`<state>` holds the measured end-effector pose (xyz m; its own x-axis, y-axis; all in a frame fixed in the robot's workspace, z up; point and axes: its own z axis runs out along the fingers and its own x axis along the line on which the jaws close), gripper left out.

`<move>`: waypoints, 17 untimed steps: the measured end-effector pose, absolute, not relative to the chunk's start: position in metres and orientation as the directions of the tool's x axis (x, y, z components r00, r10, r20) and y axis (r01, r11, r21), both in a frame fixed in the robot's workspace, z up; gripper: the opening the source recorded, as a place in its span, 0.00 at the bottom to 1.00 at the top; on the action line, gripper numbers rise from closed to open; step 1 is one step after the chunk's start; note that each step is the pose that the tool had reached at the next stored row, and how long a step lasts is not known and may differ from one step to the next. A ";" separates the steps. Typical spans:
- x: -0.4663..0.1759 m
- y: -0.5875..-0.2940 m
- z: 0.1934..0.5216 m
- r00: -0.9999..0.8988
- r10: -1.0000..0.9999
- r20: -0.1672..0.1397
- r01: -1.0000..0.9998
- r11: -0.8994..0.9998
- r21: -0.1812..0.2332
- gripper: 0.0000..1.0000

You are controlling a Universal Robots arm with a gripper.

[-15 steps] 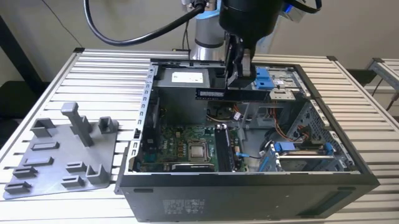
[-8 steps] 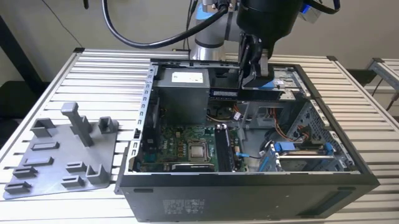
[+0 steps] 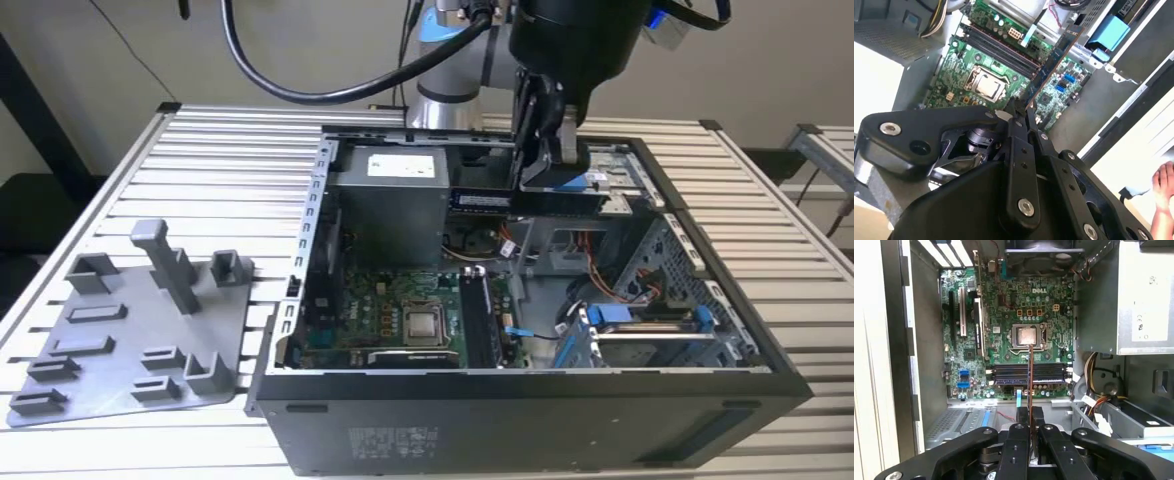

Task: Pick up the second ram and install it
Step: 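Pick up the second ram and move it above second insertion slot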

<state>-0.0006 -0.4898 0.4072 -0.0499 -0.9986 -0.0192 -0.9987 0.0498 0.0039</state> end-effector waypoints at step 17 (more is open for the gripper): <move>-0.001 -0.439 0.407 -0.048 -0.999 -0.019 -0.999 0.048 0.004 0.14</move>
